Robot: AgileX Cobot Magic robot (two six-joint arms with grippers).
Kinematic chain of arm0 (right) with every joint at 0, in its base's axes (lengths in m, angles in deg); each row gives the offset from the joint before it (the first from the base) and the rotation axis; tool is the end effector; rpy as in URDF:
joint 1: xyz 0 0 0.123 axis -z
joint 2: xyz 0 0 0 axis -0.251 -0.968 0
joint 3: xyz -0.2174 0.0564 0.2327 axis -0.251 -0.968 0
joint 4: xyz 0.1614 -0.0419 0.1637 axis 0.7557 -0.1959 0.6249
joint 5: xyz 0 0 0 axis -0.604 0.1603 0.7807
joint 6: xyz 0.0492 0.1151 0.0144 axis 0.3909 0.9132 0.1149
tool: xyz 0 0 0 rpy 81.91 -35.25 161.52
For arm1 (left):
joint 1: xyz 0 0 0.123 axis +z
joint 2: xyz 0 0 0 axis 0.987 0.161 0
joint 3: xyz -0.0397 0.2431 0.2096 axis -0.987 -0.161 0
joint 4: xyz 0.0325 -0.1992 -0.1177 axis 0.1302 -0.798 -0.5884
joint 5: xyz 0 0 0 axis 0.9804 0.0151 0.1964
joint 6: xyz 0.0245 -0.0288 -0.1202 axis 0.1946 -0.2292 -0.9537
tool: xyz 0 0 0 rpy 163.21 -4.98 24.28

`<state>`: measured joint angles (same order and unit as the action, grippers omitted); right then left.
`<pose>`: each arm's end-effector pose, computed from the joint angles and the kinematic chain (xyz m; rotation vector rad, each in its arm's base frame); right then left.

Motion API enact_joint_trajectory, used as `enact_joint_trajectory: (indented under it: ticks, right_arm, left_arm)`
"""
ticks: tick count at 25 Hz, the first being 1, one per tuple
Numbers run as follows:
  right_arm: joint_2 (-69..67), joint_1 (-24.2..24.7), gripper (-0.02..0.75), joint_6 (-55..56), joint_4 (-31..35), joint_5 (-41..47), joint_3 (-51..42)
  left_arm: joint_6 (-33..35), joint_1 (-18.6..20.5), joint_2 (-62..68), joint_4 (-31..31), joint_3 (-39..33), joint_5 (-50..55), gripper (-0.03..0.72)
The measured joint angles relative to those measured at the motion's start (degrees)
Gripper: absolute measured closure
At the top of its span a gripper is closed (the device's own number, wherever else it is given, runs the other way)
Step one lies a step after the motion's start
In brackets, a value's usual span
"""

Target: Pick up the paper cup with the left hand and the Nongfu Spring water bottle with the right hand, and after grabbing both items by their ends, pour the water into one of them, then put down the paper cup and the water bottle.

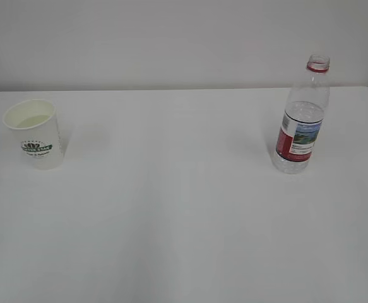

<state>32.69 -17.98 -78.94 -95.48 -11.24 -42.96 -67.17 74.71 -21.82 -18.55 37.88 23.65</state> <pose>-0.0238 -0.0131 0.2492 -0.1639 2.2529 -0.1404 -0.0073 -0.0082 0.2607 0.0935 2.2636 -0.1648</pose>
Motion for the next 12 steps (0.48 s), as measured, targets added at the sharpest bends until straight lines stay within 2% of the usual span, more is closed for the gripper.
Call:
enact_joint_trajectory:
  ticks: [12]
  right_arm:
    - [0.0, 0.0, 0.29, 0.0, 0.0, -2.4, -1.8]
  left_arm:
    - [0.0, 0.0, 0.0, 0.0, -0.1, -0.6, 0.101]
